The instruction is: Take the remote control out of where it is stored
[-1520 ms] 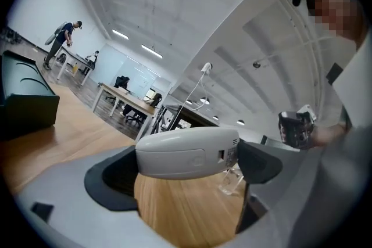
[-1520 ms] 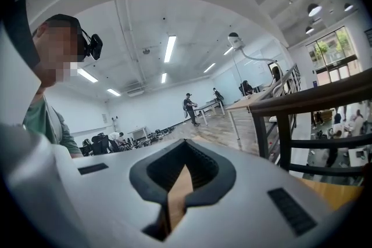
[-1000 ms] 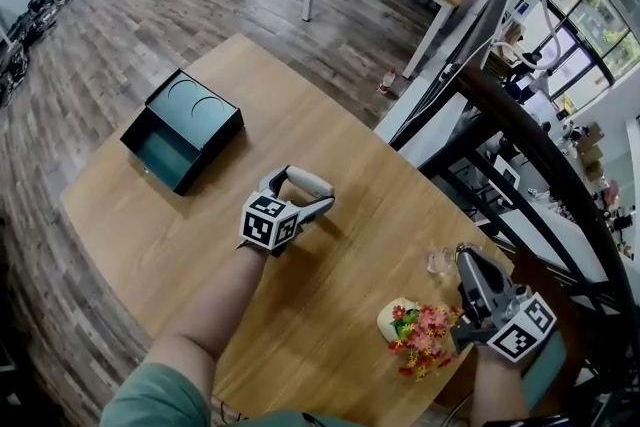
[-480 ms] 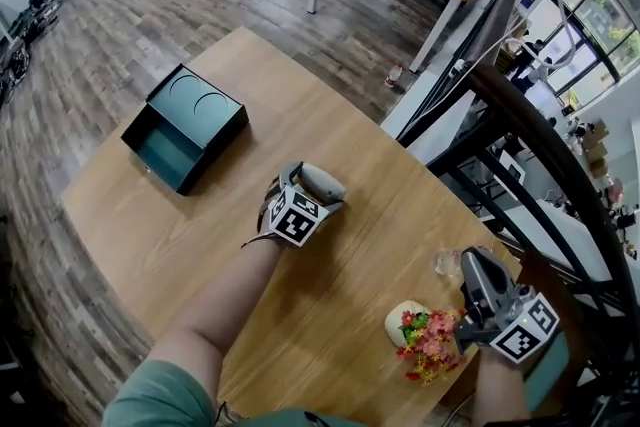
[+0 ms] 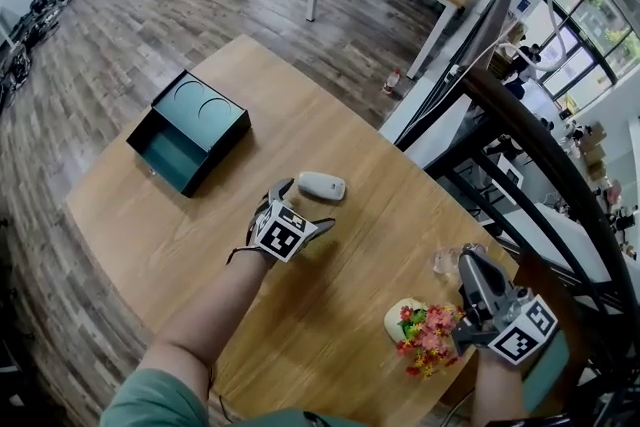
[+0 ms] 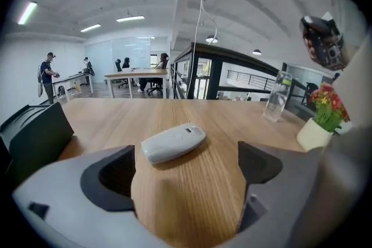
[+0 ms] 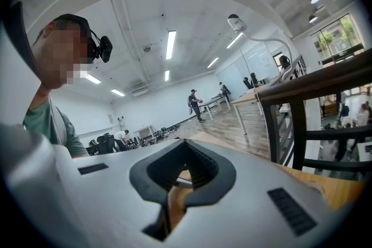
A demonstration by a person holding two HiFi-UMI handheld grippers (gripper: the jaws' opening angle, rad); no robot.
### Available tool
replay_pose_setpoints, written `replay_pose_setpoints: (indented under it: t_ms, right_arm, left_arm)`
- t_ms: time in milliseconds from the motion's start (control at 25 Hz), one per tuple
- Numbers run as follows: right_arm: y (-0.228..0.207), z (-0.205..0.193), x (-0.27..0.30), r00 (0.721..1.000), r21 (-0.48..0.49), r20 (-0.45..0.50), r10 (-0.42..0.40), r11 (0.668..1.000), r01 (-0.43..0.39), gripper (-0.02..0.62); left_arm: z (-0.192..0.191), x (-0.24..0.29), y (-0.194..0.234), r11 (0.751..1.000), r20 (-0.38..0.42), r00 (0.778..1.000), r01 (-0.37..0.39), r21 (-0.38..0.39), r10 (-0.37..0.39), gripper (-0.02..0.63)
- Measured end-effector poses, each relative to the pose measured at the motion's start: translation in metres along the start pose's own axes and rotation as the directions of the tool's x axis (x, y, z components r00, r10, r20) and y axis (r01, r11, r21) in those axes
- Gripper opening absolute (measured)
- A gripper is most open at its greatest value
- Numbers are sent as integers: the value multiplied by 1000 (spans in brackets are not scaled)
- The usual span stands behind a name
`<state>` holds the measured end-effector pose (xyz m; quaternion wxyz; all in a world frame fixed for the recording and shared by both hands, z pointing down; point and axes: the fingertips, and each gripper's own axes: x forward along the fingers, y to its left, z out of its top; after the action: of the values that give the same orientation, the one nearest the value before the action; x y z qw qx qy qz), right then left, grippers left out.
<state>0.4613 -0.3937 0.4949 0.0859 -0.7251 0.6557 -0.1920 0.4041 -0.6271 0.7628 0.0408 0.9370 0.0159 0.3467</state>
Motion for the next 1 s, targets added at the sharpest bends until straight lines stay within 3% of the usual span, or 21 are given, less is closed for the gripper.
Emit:
replay_pose_setpoints:
  t_ms: [360, 520, 680, 760, 840, 1000]
  right_arm:
    - [18, 9, -14, 1000, -31, 3, -14, 999, 14, 0]
    - [27, 11, -25, 1000, -44, 4, -15, 999, 15, 0]
    - [29, 7, -25, 1000, -54, 9, -25, 998, 25, 0]
    - [32, 6, -32, 1000, -59, 8, -22, 998, 22, 0]
    - [38, 5, -48, 1000, -57, 7, -16, 998, 17, 0]
    - [45, 4, -76, 1000, -51, 23, -15, 999, 16, 0]
  left_arm:
    - [39, -70, -1, 994, 220, 975, 45, -98, -22, 541]
    - [52, -102, -8, 993, 298, 954, 54, -105, -20, 419]
    - [54, -126, 1, 997, 351, 936, 10, -70, 16, 222]
    - [54, -141, -1, 996, 376, 926, -4, -86, 36, 152]
    - [53, -158, -12, 992, 396, 917, -4, -123, 53, 30]
    - [52, -187, -41, 987, 417, 908, 30, -155, 37, 5]
